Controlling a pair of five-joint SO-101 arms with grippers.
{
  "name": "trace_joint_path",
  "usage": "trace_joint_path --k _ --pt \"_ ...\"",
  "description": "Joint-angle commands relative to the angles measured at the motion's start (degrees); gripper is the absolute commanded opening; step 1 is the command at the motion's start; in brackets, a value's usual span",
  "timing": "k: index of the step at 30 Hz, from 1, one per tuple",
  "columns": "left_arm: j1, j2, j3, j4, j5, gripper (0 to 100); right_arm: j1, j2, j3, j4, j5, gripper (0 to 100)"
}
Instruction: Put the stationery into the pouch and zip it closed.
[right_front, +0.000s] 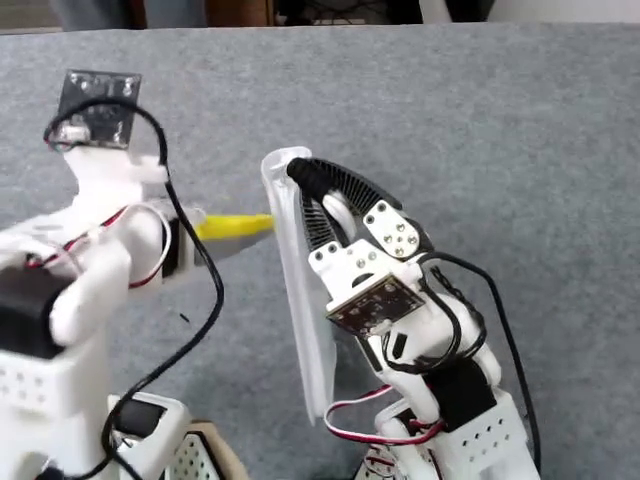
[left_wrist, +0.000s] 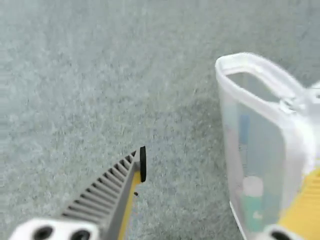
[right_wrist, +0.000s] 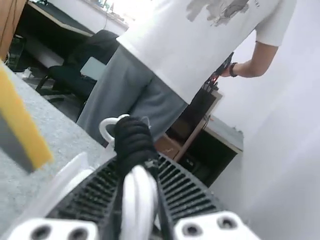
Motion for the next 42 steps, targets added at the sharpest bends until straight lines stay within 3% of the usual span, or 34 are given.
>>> trace_joint_path --k 1,10,22,29,34,42 --pt "5.1 -3.2 -1.8 0.5 0.2 46 1.3 0.3 0.1 -3.3 0.5 1.2" --pt "18.1 -8.6 2.6 0.6 5.9 46 3.6 0.2 1.0 -4.8 0.4 1.2" --pt "15.2 -8.3 9.6 -5.5 5.5 46 3.1 -0.3 -0.7 -4.2 0.1 1.2" --pt "12.8 -8.3 15.1 -11.8 5.8 46 -1.1 -0.3 -7.1 5.0 0.1 1.2" --pt "12.8 -8.2 16.8 -15.3 5.9 46 -1.4 -0.3 -9.3 6.2 -3.8 1.2" --pt "11.8 -8.2 17.0 -15.5 5.5 46 -1.4 -0.4 -12.3 8.0 -4.6 1.2"
